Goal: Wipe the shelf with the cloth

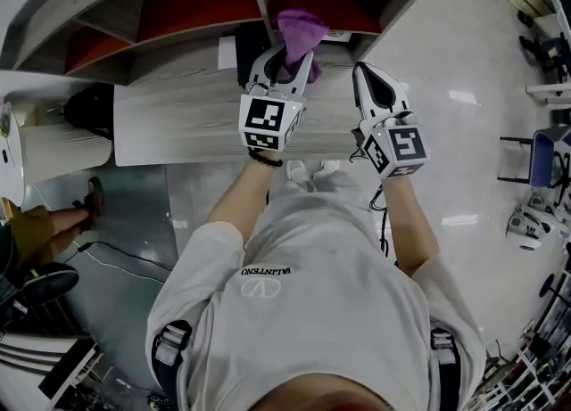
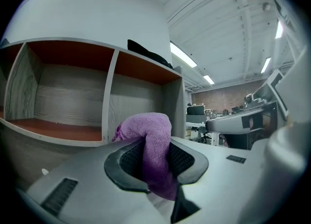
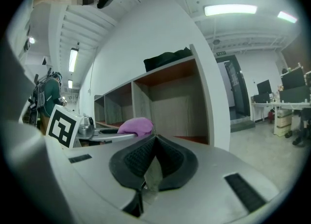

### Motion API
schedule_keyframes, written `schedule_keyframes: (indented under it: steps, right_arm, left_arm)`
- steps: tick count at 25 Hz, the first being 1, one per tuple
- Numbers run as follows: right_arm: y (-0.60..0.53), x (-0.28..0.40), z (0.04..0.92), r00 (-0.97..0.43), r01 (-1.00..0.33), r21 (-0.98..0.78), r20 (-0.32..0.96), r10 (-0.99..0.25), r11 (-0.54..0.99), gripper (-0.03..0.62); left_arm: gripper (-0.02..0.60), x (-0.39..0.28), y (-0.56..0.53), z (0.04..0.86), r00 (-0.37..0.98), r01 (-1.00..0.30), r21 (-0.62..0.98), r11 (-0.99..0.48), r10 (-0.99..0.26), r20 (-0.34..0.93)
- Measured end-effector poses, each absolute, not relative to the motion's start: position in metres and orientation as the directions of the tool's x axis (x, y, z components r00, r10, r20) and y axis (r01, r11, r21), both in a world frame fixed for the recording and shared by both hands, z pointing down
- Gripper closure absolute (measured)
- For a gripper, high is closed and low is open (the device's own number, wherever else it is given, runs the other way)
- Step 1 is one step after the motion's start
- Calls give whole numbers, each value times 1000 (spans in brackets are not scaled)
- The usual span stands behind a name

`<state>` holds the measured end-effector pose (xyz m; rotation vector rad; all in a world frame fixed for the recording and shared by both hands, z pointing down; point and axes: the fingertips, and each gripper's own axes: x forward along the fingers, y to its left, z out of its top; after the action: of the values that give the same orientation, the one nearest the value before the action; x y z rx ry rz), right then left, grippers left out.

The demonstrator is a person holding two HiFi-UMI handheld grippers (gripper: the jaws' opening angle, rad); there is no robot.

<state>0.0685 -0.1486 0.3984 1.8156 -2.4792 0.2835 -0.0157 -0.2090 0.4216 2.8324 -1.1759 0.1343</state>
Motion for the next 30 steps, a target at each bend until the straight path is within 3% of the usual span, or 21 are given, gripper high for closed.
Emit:
schedule_keyframes:
  steps: [17, 26, 30]
  right_arm:
    - [-217, 82, 426, -420, -902, -192, 179, -890, 387, 595]
    - [-222, 87, 438, -449, -885, -227, 190, -873, 406, 595]
    - [-227, 86, 442, -461, -879, -235, 194, -866, 415, 595]
  left_arm:
    - [481, 11, -277, 458, 595, -796, 28, -605, -773, 223]
    - [480, -2, -290, 478, 366, -869, -229, -439, -881, 300]
    - [481, -7, -298, 484, 326, -879, -243, -409, -890, 318]
